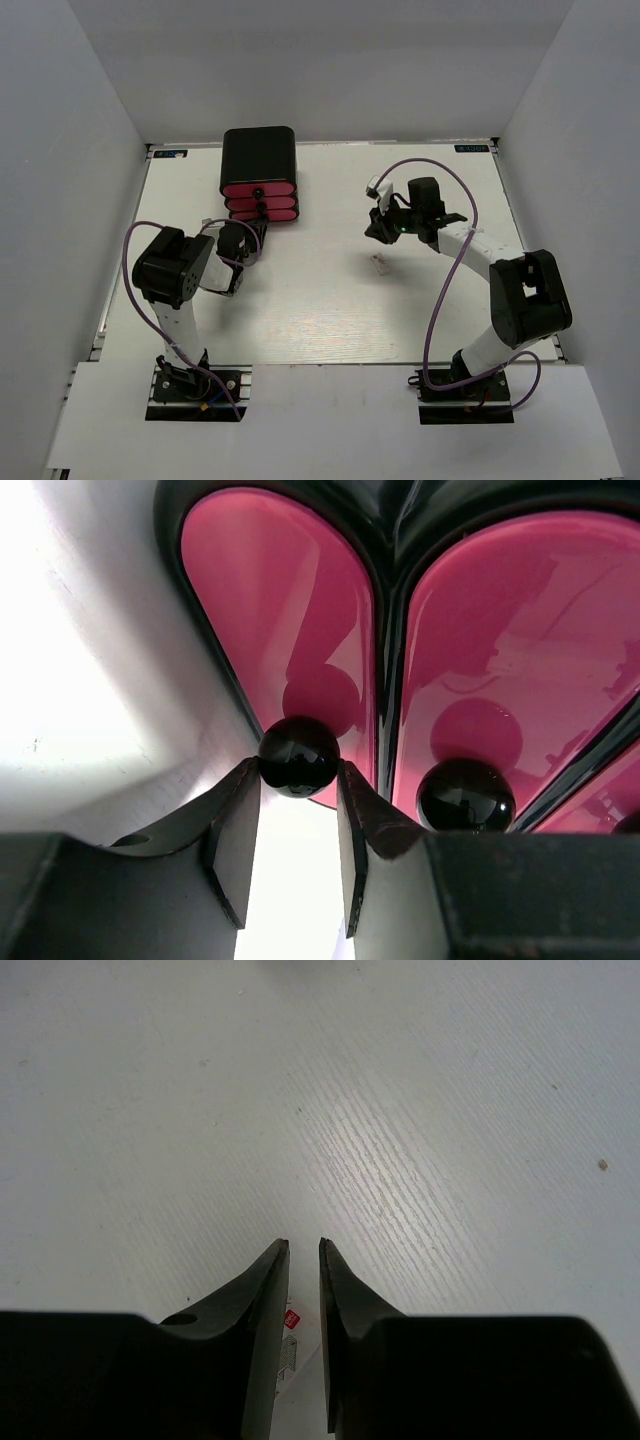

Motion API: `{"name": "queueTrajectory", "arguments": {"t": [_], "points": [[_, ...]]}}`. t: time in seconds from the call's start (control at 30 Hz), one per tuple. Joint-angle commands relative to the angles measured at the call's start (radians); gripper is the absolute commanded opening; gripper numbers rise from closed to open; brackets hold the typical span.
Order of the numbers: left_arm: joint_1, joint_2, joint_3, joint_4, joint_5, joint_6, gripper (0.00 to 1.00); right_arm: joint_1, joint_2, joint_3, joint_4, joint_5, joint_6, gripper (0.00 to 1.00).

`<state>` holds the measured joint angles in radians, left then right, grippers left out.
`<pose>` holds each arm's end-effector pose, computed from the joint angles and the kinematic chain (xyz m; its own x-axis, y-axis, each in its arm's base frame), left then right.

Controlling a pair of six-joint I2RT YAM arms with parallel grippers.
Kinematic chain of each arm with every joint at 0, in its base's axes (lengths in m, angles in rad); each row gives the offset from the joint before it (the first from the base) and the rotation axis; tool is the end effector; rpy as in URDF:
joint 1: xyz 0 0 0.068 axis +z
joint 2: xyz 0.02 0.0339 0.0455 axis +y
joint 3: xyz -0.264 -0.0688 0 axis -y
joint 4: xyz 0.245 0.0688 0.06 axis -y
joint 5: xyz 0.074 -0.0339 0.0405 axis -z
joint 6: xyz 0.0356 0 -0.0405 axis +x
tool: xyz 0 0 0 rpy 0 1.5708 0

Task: Sort the stationery into containers
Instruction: Open the drawer, then grab a piece of stationery with the right arm

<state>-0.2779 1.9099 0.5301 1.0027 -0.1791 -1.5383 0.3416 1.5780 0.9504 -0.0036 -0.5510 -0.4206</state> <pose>0.3043 -0.0802 0.0932 -0.1221 -0.9879 -0.0958 -0.3503 0.1332 -0.9271 0.3138 0.1314 0.2206 -0.2284 -0.4504 -0.8631 -0.8511 0.5228 -0.0476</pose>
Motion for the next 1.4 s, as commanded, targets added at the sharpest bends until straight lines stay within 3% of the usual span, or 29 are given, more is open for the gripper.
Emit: {"name": "queueTrajectory", "arguments": {"t": [0.0, 0.4, 0.57, 0.67, 0.8, 1.07, 1.13, 1.37], "points": [[0.005, 0.0, 0.012, 0.005, -0.02, 0.003, 0.33, -0.003, -0.023, -0.013, 0.005, -0.024, 0.009, 0.25], [-0.015, -0.115, -0.185, 0.056, -0.002, 0.003, 0.3, 0.0, -0.026, -0.024, -0.024, -0.04, 0.009, 0.26], [-0.015, -0.158, -0.24, 0.066, 0.007, 0.003, 0.31, 0.002, -0.026, -0.024, -0.047, -0.053, -0.009, 0.37], [-0.006, -0.169, -0.228, 0.016, 0.039, 0.013, 0.53, 0.0, -0.027, -0.024, -0.064, -0.059, -0.018, 0.47], [-0.006, -0.189, -0.207, -0.018, 0.059, 0.035, 0.73, 0.0, -0.029, -0.021, -0.087, -0.038, -0.03, 0.54], [0.003, -0.279, -0.176, -0.177, 0.116, 0.142, 0.8, -0.003, 0.013, -0.009, -0.18, 0.123, 0.005, 0.55], [0.003, -0.325, -0.165, -0.228, 0.141, 0.205, 0.8, -0.001, 0.017, -0.007, -0.214, 0.169, 0.023, 0.59], [0.003, -0.515, -0.203, -0.465, 0.17, 0.395, 0.84, 0.01, 0.033, -0.029, -0.274, 0.241, 0.066, 0.59]]}}
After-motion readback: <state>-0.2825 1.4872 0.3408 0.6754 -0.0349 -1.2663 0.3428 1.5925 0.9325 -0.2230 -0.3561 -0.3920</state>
